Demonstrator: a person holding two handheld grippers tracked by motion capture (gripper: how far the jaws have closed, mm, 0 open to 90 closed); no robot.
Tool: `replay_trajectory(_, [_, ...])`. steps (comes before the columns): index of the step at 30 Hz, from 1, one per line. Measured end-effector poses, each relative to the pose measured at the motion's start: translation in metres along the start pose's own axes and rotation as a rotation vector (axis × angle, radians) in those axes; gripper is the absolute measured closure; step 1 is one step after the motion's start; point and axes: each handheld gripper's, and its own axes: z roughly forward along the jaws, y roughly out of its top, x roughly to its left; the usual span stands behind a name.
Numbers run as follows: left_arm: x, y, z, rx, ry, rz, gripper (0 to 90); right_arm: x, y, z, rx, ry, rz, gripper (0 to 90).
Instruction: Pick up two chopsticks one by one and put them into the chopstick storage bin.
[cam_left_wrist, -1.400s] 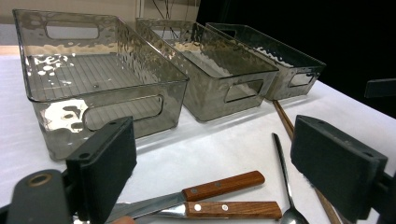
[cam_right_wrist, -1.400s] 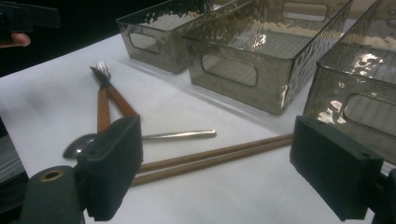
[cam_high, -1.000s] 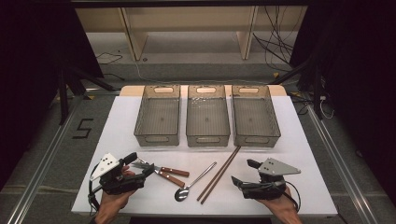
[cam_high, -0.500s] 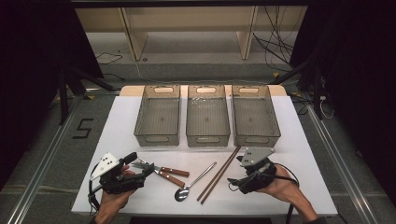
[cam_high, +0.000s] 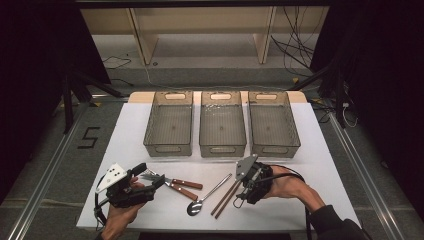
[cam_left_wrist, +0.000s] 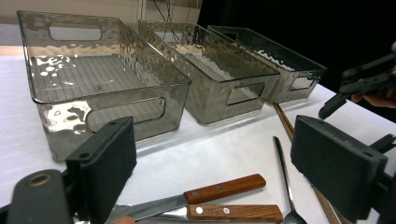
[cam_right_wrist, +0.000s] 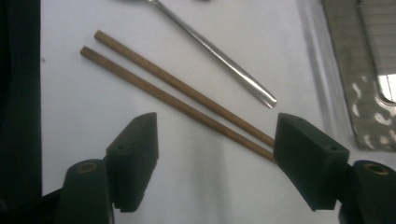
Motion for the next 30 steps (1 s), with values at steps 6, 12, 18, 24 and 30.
replay_trajectory(6, [0.0,0.0,0.0,-0.004,0.001,-0.005,13.9,-0.008,0.004,0.014,0.057,0.045,-0.072,40.0])
replay_trajectory(12, [0.0,0.0,0.0,-0.004,0.0,-0.005,13.9,-0.013,0.005,0.024,0.073,0.065,-0.093,45.1])
replay_trajectory(18, [0.0,0.0,0.0,-0.004,-0.001,-0.004,13.9,-0.018,0.004,0.033,0.079,0.078,-0.103,50.8])
replay_trajectory(24, [0.0,0.0,0.0,-0.003,-0.001,-0.004,13.9,-0.018,0.004,0.038,0.084,0.083,-0.12,53.9])
replay_trajectory(30, [0.0,0.0,0.0,-0.003,-0.002,-0.005,13.9,-0.018,0.002,0.039,0.093,0.098,-0.132,55.7])
